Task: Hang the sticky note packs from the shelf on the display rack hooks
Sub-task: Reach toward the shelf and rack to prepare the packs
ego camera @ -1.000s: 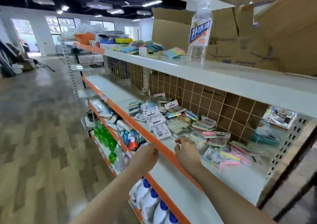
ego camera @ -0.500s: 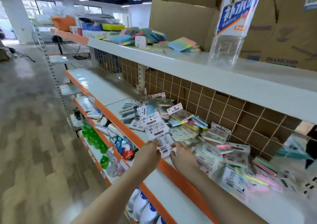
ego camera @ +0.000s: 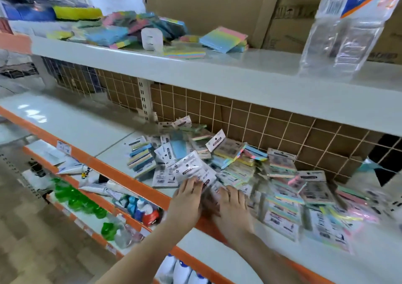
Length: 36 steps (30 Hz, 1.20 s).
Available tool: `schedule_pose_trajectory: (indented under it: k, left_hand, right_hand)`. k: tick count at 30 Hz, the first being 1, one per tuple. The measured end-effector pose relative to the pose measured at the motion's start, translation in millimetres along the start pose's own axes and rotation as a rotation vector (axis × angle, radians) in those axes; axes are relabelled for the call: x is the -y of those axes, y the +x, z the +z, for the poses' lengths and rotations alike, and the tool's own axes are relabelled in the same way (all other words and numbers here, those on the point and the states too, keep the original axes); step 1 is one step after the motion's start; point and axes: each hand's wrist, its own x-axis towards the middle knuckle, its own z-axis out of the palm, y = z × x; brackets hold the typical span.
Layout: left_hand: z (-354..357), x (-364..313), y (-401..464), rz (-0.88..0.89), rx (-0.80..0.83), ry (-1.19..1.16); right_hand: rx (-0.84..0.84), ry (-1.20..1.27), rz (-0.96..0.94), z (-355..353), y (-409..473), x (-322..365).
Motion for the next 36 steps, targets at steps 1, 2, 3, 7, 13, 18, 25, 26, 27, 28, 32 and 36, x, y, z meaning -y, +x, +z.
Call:
schedule_pose_trajectory:
  k: [1,2,3,7,13,18,25,26,27,28,32,36]
  left_hand:
    - [2.0,4.0,0.5,0.033,-0.008,-0.005]
    - [3.6,7.1,0.6,0.065,-0.019,-0.007]
    - [4.5,9.5,0.4,0.095,-0.032,-0.014]
    - [5.3,16.5,3.0,0.160,-0.044,-0.074]
    - [6.2,15.2,9.0,0.111,-0.130,-0.022]
    - [-5.0,9.6,14.0,0.079,-0.100,0.036]
    - [-28.0,17.2,20.8,0.090,-0.346,-0.395]
    - [-29.3,16.3,22.2,0.032,-0.320,-0.521]
    - [-30.8,14.0,23.4,-0.022,-0.284,-0.690]
    - [-34.0,10.3,24.2,-0.081,-0.236,-0.897]
    - [-39.8,-4.0,28.7,-0.343,-0.107,-1.490]
    - [-38.6,-23.4,33.9,-0.607,0.064,-1.924]
  right_hand:
    - [-0.028,-0.010,-0.007,0.2,-1.7,0.3]
    - [-0.066,-0.010,-0.020,1.2,-4.0,0.0]
    - [-0.122,-0.001,-0.044,4.6,-6.3,-1.9]
    - [-0.339,0.081,-0.093,12.3,-12.4,-3.6]
    - [-0.420,0.354,0.027,6.5,-17.6,-2.9]
    - [-0.479,0.617,0.235,3.0,-18.9,-3.0]
    - [-0.605,0.772,0.409,4.2,-18.6,-5.4]
    - [-0.631,0.796,0.428,3.6,-18.8,-4.6]
    - [-0.663,0.833,0.446,2.8,-18.8,-4.7]
    - [-0.693,0.886,0.468,1.1,-19.0,-4.9]
    - [-0.710,1.058,0.625,-9.5,-19.8,-16.5]
    - [-0.674,1.393,0.780,-23.8,-34.3,-36.0]
